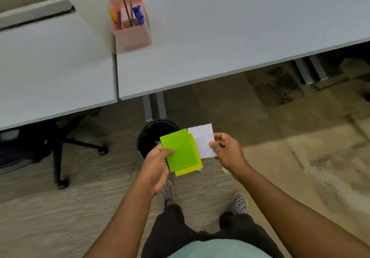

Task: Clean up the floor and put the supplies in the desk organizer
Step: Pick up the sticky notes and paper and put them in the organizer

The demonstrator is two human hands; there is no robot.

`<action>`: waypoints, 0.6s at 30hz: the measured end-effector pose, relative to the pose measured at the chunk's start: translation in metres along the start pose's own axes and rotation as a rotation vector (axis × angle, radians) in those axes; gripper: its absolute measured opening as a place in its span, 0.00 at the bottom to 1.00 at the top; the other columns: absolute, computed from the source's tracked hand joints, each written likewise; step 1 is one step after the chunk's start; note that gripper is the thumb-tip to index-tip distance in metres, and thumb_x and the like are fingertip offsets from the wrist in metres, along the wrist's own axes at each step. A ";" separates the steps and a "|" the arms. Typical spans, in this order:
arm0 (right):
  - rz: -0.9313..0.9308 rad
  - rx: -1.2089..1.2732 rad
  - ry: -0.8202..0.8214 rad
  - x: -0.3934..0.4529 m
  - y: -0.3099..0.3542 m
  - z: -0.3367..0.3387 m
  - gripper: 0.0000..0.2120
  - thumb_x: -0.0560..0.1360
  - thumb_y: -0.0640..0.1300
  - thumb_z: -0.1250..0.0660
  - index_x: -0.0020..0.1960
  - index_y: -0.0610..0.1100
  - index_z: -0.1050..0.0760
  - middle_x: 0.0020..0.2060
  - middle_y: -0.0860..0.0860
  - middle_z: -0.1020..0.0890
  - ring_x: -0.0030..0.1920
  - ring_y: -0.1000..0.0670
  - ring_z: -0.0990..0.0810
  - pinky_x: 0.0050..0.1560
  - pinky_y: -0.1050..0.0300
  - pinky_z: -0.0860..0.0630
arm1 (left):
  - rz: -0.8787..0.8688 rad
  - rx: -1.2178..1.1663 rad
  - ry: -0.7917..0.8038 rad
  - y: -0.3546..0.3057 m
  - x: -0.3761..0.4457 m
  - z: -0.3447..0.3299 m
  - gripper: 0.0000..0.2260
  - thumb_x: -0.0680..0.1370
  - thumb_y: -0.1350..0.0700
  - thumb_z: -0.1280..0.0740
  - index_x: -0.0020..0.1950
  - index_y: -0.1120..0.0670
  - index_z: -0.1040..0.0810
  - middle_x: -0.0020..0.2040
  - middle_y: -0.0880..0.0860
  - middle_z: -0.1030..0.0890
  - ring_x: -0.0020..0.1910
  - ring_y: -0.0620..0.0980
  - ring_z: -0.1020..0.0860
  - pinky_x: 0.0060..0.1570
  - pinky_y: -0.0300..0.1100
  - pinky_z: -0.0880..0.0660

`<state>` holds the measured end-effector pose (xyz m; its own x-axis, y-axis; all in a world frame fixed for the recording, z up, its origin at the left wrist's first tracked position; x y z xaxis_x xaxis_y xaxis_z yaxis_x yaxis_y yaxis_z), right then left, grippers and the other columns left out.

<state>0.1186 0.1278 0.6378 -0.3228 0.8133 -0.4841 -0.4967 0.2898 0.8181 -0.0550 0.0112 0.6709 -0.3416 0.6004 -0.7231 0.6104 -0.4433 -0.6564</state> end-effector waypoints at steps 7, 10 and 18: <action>0.078 0.047 -0.019 -0.004 0.094 -0.061 0.09 0.78 0.42 0.34 0.56 0.49 0.22 0.44 0.48 0.15 0.49 0.45 0.17 0.48 0.47 0.21 | -0.134 -0.055 0.052 -0.098 -0.003 0.061 0.14 0.79 0.65 0.41 0.63 0.59 0.24 0.55 0.61 0.17 0.49 0.56 0.17 0.46 0.58 0.19; 0.106 0.085 -0.066 -0.003 0.124 -0.090 0.09 0.78 0.40 0.35 0.56 0.48 0.21 0.45 0.47 0.14 0.48 0.45 0.17 0.49 0.50 0.21 | -0.176 -0.077 0.075 -0.132 0.002 0.088 0.14 0.79 0.65 0.42 0.61 0.59 0.23 0.51 0.58 0.15 0.47 0.54 0.16 0.40 0.49 0.18; 0.143 0.140 -0.166 -0.005 0.168 -0.128 0.09 0.79 0.40 0.36 0.56 0.49 0.22 0.47 0.52 0.15 0.50 0.51 0.17 0.52 0.51 0.19 | -0.158 -0.175 0.111 -0.181 0.005 0.142 0.13 0.80 0.63 0.44 0.59 0.58 0.23 0.53 0.58 0.16 0.46 0.53 0.16 0.44 0.49 0.20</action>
<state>-0.0663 0.1077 0.7378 -0.2396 0.9191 -0.3128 -0.3354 0.2240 0.9151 -0.2688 -0.0004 0.7550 -0.3681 0.7269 -0.5798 0.6730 -0.2220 -0.7056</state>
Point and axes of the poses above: each hand's wrist, its own x-axis towards the middle knuckle, its own z-axis out of the back of the hand, y = z × x, the point moved 3 cm from there along x, towards the middle knuckle
